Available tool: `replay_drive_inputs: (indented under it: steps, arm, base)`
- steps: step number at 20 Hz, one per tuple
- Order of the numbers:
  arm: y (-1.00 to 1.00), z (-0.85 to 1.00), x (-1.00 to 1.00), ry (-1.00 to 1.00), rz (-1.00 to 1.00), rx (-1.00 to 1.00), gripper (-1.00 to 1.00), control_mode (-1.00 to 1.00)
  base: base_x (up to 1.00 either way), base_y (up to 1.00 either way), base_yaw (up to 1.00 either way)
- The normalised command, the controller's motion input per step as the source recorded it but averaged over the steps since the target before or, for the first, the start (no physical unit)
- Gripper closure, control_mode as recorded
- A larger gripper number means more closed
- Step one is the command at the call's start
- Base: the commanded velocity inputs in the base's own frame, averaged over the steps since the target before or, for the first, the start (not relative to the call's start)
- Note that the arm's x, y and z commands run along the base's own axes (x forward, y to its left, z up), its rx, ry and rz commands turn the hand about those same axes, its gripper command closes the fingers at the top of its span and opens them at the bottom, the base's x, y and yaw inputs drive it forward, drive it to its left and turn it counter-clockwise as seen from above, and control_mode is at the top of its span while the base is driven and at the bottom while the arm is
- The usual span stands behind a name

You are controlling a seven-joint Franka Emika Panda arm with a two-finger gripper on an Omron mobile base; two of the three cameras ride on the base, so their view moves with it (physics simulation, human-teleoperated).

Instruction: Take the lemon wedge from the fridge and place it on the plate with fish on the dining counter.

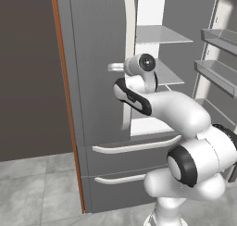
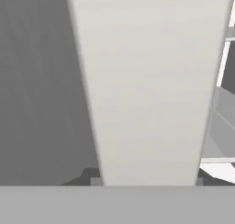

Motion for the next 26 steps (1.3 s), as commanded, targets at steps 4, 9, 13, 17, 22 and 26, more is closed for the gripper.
replay_drive_inputs:
  steps: [4, 9, 13, 17, 22, 26]
  arm:
    - [1.00, 0.47, -0.48, 0.00, 0.08, -0.04, 1.00, -1.00]
    - [1.00, 0.44, -0.62, 0.00, 0.04, -0.11, 1.00, -1.00]
    - [1.00, 0.50, -0.73, -0.01, 0.00, -0.17, 1.00, -1.00]
    - [1.00, 0.69, -0.88, -0.01, 0.00, -0.11, 1.00, -1.00]
    - [1.00, 0.72, -0.73, -0.08, 0.00, -0.13, 1.00, -1.00]
    - [1.00, 0.78, -0.64, -0.08, -0.01, -0.11, 1.00, -1.00]
  base:
    - [0.00, 0.00, 0.00]
    - [0.00, 0.00, 0.00]
    - [0.00, 0.00, 0.00]
    - [0.00, 0.00, 0.00]
    - [0.00, 0.00, 0.00]
    - [0.00, 0.00, 0.00]
